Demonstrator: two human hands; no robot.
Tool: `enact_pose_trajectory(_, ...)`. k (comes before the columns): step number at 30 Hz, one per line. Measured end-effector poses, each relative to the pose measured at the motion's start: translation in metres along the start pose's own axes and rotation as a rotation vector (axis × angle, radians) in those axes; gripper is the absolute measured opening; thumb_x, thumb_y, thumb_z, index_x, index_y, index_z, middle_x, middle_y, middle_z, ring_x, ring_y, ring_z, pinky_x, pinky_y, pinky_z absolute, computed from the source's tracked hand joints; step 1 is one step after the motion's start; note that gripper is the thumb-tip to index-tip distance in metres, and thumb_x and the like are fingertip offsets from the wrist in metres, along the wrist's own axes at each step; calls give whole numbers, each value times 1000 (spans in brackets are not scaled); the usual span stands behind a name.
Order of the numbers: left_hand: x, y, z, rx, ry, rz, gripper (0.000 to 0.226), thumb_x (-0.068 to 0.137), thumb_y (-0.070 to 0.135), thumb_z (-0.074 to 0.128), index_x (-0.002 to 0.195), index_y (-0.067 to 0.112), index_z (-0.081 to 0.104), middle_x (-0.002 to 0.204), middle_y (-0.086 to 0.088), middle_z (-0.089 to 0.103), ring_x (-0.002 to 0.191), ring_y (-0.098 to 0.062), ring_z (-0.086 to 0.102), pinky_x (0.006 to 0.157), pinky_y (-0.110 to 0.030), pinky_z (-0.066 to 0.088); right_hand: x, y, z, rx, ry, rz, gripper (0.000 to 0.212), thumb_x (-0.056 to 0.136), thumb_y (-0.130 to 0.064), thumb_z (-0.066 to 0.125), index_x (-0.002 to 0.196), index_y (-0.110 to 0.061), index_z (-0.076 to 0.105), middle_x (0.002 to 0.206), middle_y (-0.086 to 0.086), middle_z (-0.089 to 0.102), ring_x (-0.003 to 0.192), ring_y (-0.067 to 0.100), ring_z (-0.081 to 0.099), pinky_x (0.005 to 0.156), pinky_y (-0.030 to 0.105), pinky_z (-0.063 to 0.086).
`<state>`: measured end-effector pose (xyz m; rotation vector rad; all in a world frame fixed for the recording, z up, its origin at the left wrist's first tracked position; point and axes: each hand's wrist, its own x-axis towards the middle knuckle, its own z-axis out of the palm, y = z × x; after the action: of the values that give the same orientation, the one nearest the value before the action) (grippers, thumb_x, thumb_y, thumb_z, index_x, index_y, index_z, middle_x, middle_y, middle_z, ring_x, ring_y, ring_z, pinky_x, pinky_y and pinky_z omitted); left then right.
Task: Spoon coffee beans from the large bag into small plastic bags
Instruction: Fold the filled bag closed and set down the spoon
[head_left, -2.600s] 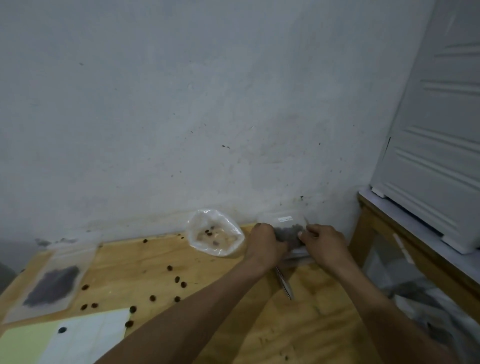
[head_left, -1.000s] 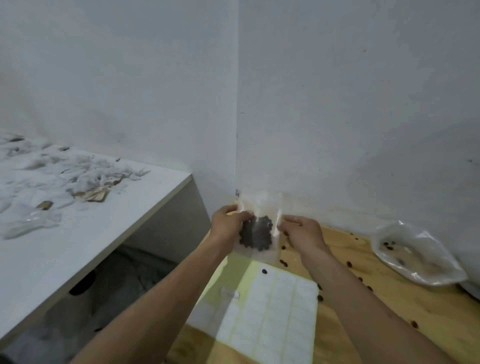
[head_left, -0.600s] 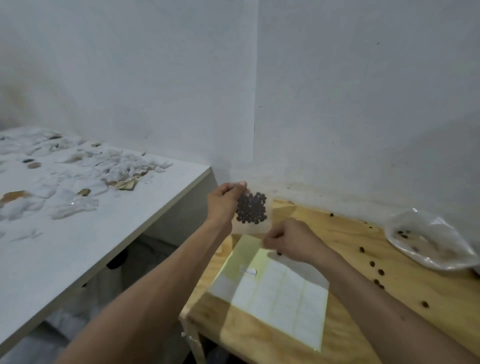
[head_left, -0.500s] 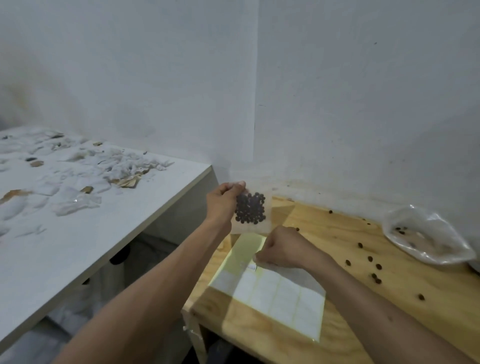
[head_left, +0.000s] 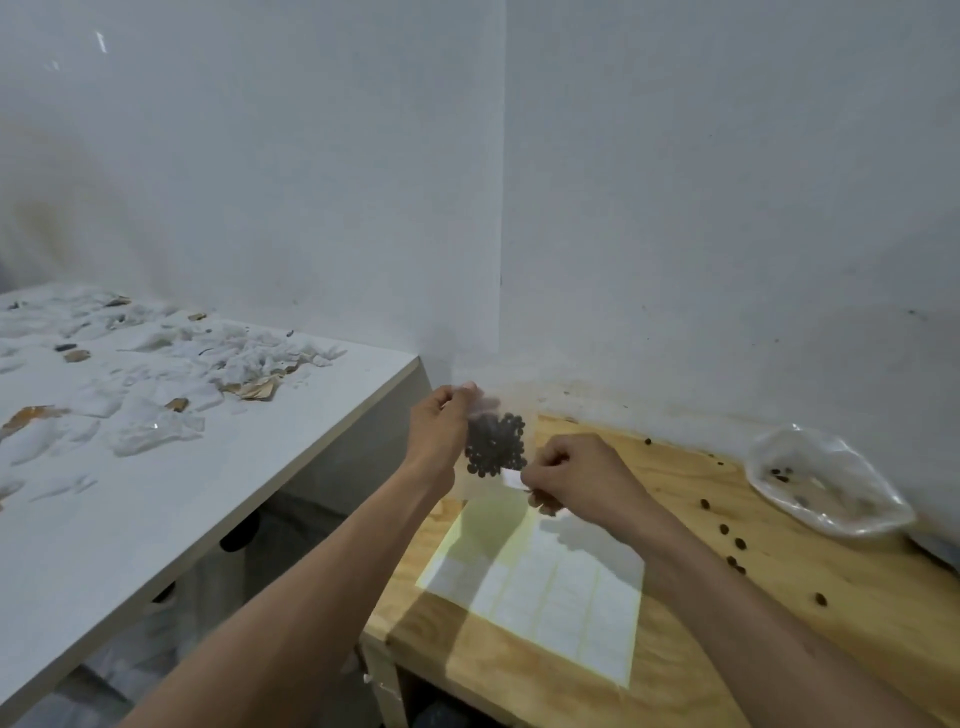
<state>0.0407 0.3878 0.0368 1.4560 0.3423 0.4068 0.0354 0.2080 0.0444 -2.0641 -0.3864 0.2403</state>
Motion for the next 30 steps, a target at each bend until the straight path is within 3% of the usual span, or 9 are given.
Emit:
enact_pose_trajectory(4,-10,5,25,10,-98,11,23,104,30,54,109,13,68,90,3,80,85,-16,75,87,-37,54,8,-11,-41,153,203,-47,13,81,-11,77,93,-9,73,76,8,77,67,22,74,72,38,63)
enact_pose_trajectory(7,-19,7,50,16,-167,6,23,102,29,57,109,12,70,87,4,79,77,-6,73,79,-31,49,10,-12,-63,77,302,-122,3,86,-18,78,88,-18,78,75,-1,76,68,13,73,69,27,63)
enact_pose_trajectory(13,-29,10,90,-18,-226,-7,21,102,27,57,106,14,73,85,5,79,77,-1,72,81,-32,48,9,3,-86,-64,417,-165,7,88,-25,77,92,-21,81,77,-10,76,69,2,70,72,20,59)
enact_pose_trajectory(16,-33,12,105,-29,-235,2,20,100,24,59,104,12,74,79,10,77,70,4,70,80,-31,48,8,12,-93,-71,470,-153,9,88,-25,77,95,-22,81,80,-14,74,73,-2,68,69,10,52)
enact_pose_trajectory(20,-38,16,116,-51,-300,27,24,94,31,69,100,8,75,87,0,79,85,-10,75,87,-32,51,6,19,-102,-67,512,-149,9,88,-25,78,95,-21,81,81,-14,74,74,-2,68,67,8,49)
enact_pose_trajectory(24,-41,13,124,-54,-329,50,17,88,20,76,94,4,77,91,-8,79,90,-18,75,87,-31,52,3,23,-105,-76,557,-135,12,86,-27,79,96,-20,80,81,-14,74,77,-1,68,72,15,56)
enact_pose_trajectory(27,-43,13,129,-57,-312,59,13,91,15,73,95,4,76,88,-7,79,86,-16,76,81,-24,51,1,28,-103,-60,649,-94,33,81,-37,83,108,-23,70,92,-14,69,85,3,67,79,28,58)
enact_pose_trajectory(30,-44,14,133,-80,-305,51,11,92,15,71,98,7,75,84,-2,79,79,-11,74,75,-21,50,0,34,-106,124,671,1,65,74,-44,87,127,-25,54,112,-10,59,100,10,61,83,27,50)
